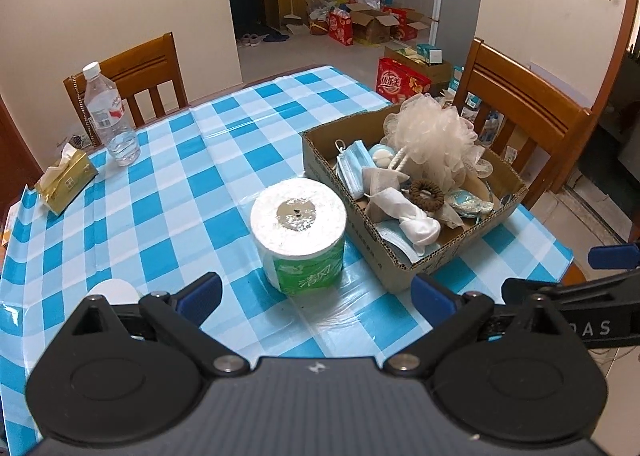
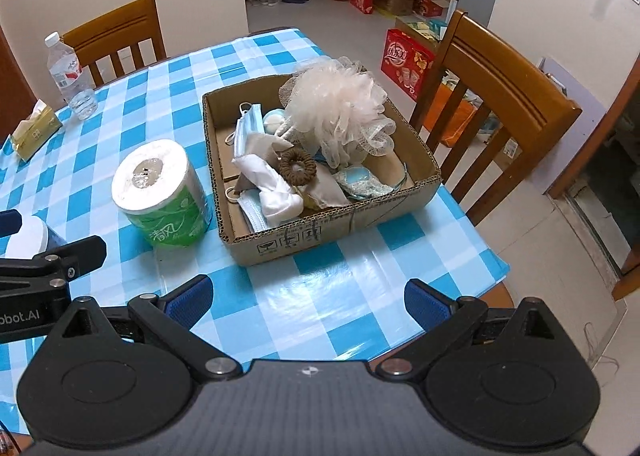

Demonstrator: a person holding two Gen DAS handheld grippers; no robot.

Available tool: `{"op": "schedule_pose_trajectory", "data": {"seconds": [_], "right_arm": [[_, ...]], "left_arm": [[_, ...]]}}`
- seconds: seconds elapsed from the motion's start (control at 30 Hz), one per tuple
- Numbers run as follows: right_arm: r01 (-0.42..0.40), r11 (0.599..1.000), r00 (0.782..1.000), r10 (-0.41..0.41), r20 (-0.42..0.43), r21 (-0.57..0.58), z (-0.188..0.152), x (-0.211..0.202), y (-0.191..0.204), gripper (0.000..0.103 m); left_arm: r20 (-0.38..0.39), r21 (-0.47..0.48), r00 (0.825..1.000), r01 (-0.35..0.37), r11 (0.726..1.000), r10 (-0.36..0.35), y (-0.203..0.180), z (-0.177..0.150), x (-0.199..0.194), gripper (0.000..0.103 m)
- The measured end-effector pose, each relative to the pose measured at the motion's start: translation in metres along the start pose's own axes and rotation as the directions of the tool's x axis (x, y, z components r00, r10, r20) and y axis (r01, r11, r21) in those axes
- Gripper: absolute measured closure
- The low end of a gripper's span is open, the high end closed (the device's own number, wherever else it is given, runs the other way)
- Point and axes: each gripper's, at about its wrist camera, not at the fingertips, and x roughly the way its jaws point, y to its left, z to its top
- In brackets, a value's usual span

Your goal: Organize soft objects

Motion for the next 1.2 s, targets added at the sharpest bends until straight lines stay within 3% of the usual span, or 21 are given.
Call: {"op": "schedule_pose_trajectory", "data": {"seconds": [1.2], "right_arm": [[-0.001,1.0,1.0,0.001,0.028,-0.008,0.0053,-0.0012,-0.0022,0.0]], "left_arm": [[0.003,-0.012,1.0,-0.017,1.0,0.017,0.003,-0.0002,-0.0076,0.003]]}}
